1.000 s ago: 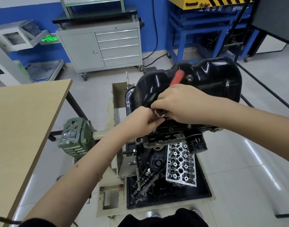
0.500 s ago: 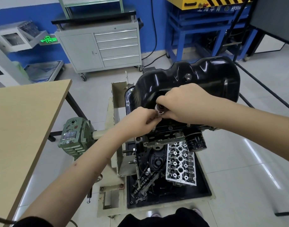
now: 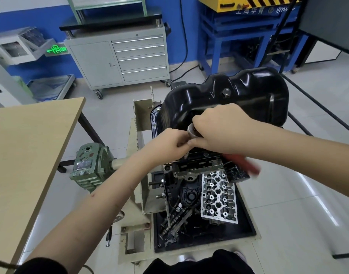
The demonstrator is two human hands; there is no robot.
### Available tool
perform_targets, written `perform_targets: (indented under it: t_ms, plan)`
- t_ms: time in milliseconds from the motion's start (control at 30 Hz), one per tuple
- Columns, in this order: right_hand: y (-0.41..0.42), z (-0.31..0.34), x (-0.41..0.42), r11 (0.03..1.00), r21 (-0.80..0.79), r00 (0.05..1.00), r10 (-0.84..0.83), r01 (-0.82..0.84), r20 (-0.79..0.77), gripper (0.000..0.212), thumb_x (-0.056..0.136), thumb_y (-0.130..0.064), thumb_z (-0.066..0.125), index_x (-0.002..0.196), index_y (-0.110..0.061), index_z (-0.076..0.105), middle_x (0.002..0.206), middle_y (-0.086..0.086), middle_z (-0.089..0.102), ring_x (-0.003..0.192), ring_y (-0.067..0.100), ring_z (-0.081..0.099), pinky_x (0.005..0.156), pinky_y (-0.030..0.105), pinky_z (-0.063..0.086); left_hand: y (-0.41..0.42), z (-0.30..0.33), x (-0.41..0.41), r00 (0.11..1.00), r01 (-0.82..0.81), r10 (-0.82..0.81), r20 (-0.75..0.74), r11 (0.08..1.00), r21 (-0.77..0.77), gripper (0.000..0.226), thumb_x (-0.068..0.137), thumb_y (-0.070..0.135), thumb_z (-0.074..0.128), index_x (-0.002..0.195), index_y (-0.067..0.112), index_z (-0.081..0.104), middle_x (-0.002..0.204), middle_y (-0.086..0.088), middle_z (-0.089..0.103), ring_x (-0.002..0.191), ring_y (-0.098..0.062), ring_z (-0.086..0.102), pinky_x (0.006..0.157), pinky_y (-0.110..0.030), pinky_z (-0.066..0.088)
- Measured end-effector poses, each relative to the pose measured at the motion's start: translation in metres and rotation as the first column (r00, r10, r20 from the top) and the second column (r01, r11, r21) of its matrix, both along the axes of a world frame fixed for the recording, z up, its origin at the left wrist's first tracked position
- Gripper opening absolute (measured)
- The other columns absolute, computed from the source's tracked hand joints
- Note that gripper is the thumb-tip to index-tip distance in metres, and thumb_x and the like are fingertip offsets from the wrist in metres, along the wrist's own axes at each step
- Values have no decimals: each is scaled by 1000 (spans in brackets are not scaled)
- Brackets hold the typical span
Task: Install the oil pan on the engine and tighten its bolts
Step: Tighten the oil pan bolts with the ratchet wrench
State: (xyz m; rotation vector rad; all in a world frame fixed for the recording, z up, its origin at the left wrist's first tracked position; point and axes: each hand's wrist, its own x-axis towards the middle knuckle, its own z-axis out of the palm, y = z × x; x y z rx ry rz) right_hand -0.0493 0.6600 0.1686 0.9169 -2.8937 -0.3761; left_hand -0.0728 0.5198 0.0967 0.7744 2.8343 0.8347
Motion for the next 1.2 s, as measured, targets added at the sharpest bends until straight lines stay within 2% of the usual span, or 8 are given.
perform_targets:
  t_ms: [100, 267, 433, 700, 900, 967, 1133, 1200]
  plan:
    - [1, -4, -2, 996, -66, 999, -53, 52, -2, 42, 89, -52, 44, 65, -18, 38, 63, -5, 35, 53, 12, 30, 46, 25, 17, 3, -2, 1, 997, -59, 59, -57, 998, 1, 42, 87, 7, 49, 53, 22, 30, 46, 10, 33, 44, -7, 32, 45, -13, 31]
    - [7, -3, -11, 995, 18, 995, 101, -100, -20, 18, 92, -26, 50, 110, -24, 49, 95, -4, 56, 96, 20, 53, 64, 26, 29, 3, 0, -4, 998, 46, -47, -27, 998, -52, 50, 93, 21, 50, 49, 19, 29, 41, 7, 31, 38, -11, 33, 44, -17, 28]
    - [4, 3, -3, 999, 8, 999, -31, 31, 42, 46, 88, -57, 43, 60, -22, 30, 60, -7, 28, 51, 9, 26, 44, 24, 18, 0, -2, -3, 1000, 7, -6, 16, 1000, -9, 24, 90, 16, 50, 73, 1, 58, 55, 2, 48, 49, -9, 39, 49, -15, 30]
    - [4, -5, -3, 995, 49, 996, 89, -89, -4, 18, 92, -22, 51, 110, -21, 48, 99, -3, 56, 97, 21, 55, 60, 27, 29, 2, 1, -3, 996, 83, -81, 40, 995, -62, 45, 93, 21, 51, 51, 18, 34, 42, 5, 32, 39, -6, 37, 44, -15, 29]
    - [2, 1, 0, 993, 16, 990, -120, 120, 70, 43, 88, -55, 45, 64, -20, 39, 60, -4, 34, 53, 11, 33, 45, 25, 18, 1, -5, 1, 999, 31, -31, -30, 999, 10, 23, 90, 19, 53, 86, 0, 64, 75, -13, 68, 64, -21, 56, 62, -31, 43]
    - [2, -3, -1, 997, -4, 997, -70, 71, 30, 30, 92, -44, 47, 77, -18, 42, 65, -1, 38, 60, 16, 38, 45, 26, 21, 3, -9, 1, 997, 19, -17, -78, 1000, 21, 25, 91, 19, 52, 87, -2, 64, 76, -16, 68, 66, -26, 59, 63, -32, 44]
    - [6, -9, -6, 990, 27, 990, 141, -140, -22, 25, 91, -19, 49, 116, -22, 48, 105, -4, 57, 106, 19, 53, 99, 30, 32, -1, -3, -3, 997, 66, -66, 42, 998, 6, 39, 92, 21, 53, 55, 10, 49, 45, 6, 42, 42, -5, 42, 46, -16, 30]
    - [7, -10, -7, 988, 44, 987, 149, -147, -57, 22, 94, -32, 47, 113, -21, 49, 100, -4, 59, 101, 20, 56, 95, 29, 34, -2, -2, -4, 997, 59, -59, 58, 998, 6, 42, 93, 22, 52, 53, 17, 42, 44, 10, 37, 40, -3, 39, 43, -15, 27]
